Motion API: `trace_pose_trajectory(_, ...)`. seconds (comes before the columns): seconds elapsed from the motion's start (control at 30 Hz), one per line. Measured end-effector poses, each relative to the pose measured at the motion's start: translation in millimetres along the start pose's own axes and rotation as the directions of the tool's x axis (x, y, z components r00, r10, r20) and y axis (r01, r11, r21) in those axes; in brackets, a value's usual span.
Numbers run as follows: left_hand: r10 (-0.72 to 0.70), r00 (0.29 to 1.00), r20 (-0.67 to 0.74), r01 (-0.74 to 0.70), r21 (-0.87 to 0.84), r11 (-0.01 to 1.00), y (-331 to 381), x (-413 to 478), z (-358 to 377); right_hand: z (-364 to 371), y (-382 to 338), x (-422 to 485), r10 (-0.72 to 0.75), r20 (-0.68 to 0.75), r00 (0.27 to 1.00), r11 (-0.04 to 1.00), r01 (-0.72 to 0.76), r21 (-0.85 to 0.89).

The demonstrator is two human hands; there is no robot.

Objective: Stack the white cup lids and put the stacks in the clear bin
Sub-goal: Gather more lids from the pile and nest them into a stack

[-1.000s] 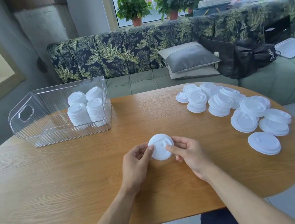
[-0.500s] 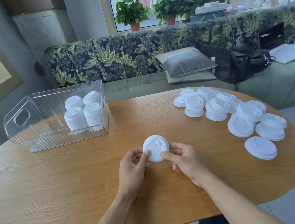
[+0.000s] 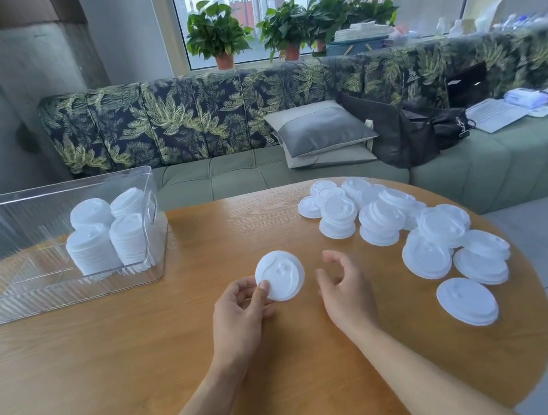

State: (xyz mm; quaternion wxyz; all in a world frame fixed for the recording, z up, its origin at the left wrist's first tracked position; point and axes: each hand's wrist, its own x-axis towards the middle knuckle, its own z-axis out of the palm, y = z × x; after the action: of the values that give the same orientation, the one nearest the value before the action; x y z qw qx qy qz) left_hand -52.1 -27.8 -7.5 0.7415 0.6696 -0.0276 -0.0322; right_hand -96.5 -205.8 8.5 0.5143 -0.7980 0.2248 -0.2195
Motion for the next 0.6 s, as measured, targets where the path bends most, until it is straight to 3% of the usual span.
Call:
trace_pose_trajectory(0.23, 0.018, 0.999, 0.042, -0.020, 0.032, 0.999, -6, 50, 33, 3, 12, 75, -0.125, -0.125, 0.984, 0.978, 0.101, -0.181)
trace_pose_trajectory(0.6, 0.023, 0.995, 0.098, -0.029, 0.056, 0.998, -6, 112, 57, 25, 17, 154, -0.061, -0.310, 0.949, 0.987, 0.010, -0.162)
